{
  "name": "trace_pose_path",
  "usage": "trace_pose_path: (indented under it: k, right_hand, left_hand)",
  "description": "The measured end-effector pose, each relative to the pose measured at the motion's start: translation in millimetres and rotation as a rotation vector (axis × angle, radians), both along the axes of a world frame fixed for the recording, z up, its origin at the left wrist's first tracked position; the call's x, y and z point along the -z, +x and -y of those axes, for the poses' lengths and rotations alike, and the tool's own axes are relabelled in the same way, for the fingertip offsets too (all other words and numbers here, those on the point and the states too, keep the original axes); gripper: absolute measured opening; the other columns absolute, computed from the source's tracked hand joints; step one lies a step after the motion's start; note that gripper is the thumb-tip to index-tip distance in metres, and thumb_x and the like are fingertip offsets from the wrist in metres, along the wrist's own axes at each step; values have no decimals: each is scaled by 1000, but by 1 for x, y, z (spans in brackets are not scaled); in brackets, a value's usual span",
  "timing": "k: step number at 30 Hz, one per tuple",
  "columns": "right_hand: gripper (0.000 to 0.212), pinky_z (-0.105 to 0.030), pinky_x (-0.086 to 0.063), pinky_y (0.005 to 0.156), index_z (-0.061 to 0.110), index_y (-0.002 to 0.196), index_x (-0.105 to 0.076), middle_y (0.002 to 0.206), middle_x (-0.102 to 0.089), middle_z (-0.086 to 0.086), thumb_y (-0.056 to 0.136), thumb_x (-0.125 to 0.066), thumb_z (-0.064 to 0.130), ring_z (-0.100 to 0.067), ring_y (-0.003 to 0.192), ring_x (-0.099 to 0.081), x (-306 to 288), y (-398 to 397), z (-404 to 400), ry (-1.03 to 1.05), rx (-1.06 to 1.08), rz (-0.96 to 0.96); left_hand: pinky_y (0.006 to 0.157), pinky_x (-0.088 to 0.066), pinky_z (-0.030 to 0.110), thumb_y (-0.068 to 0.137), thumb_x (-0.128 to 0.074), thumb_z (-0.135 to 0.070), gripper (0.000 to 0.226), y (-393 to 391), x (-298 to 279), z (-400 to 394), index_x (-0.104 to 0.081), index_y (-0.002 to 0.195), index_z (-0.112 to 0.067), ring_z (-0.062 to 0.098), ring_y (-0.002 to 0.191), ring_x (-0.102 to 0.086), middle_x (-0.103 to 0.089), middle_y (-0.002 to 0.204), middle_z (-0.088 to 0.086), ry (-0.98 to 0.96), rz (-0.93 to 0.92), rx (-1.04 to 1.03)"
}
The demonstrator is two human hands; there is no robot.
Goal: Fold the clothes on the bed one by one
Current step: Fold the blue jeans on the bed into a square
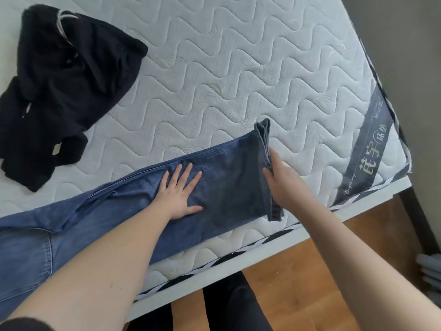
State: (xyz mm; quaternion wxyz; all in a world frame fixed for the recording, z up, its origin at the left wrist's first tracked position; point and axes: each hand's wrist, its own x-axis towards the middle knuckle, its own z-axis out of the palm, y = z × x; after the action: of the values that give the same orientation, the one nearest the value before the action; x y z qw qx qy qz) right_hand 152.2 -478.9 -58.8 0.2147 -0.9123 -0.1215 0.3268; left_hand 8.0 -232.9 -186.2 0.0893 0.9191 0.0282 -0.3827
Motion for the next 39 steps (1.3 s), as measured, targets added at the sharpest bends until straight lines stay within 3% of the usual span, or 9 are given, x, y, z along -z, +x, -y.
trace_pose_path:
  k: [4, 8, 11, 16, 20, 26, 30, 35, 39]
  right_hand:
    - [53, -39, -39, 67, 46, 149, -4, 107, -66, -12, 103, -29, 36, -35, 83, -59, -21, -44, -41, -32, -42, 39]
    - [51, -41, -46, 67, 50, 149, -2, 102, -66, -7, 105, -25, 38, -34, 79, -60, -29, -85, -76, -22, -80, 41]
    - [50, -37, -44, 66, 56, 146, -1, 104, -66, -4, 104, -23, 40, -30, 76, -56, -27, -108, -102, -21, -74, 36]
    - [51, -40, -48, 74, 49, 149, 1, 116, -66, -3, 105, -23, 37, -35, 90, -63, -21, -146, -151, -47, -165, 31]
    - [56, -36, -45, 64, 38, 154, 0, 106, -67, -4, 105, -27, 28, -28, 70, -54, -9, -174, -192, -98, -227, 76]
    - [62, -31, -37, 58, 32, 155, -2, 108, -67, -4, 102, -33, 20, -21, 63, -47, 11, -229, -247, -120, -352, 75]
    - [67, -28, -27, 45, 23, 156, 1, 132, -60, -5, 100, -36, 15, -20, 57, -47, 31, -263, -277, -200, -465, 103]
    - [75, -30, -35, 54, 19, 155, 8, 158, -31, -4, 95, -36, 8, -27, 80, -66, 49, -283, -296, -268, -522, 88]
    - [64, -32, -43, 59, 22, 156, 3, 163, -15, -4, 103, -33, 25, -30, 99, -64, 57, -294, -304, -256, -528, 38]
  left_hand:
    - [121, 1, 44, 98, -37, -55, 75, -9, -26, 5, 0, 157, -27, 21, 152, 6, 8, 165, 3, -63, 229, -39]
    - [117, -24, 45, 91, -60, -22, 57, -39, -54, -17, -45, 145, -14, 28, 142, -37, -44, 150, 9, -161, 640, -172]
    - [116, -27, 48, 95, -48, -20, 55, -69, -61, -73, -38, 149, -12, 28, 143, -33, -38, 153, 12, 42, 780, -375]
    - [120, -20, 49, 101, -41, -31, 62, -143, -54, -149, -21, 155, -8, 28, 149, -18, -19, 162, 12, 220, 518, -692]
    - [122, -13, 44, 102, -28, -44, 65, -192, -41, -161, -12, 157, -14, 24, 152, -8, -8, 165, 7, 217, 355, -560]
    - [122, -7, 40, 101, -30, -47, 64, -232, -32, -161, -13, 157, -18, 23, 152, -1, 0, 165, 5, 151, 292, -513]
    - [122, -6, 36, 103, -30, -39, 58, -239, -33, -164, -21, 156, -17, 21, 152, -5, -8, 165, 5, 15, 318, -588]
    - [118, -17, 30, 106, -34, -28, 44, -233, -45, -171, -44, 146, -14, 13, 149, -16, -26, 161, -1, -314, 425, -949]
    - [103, -37, 22, 104, -38, -34, 37, -230, -57, -179, -64, 127, -20, 11, 129, -51, -59, 136, -5, -397, 483, -1246]
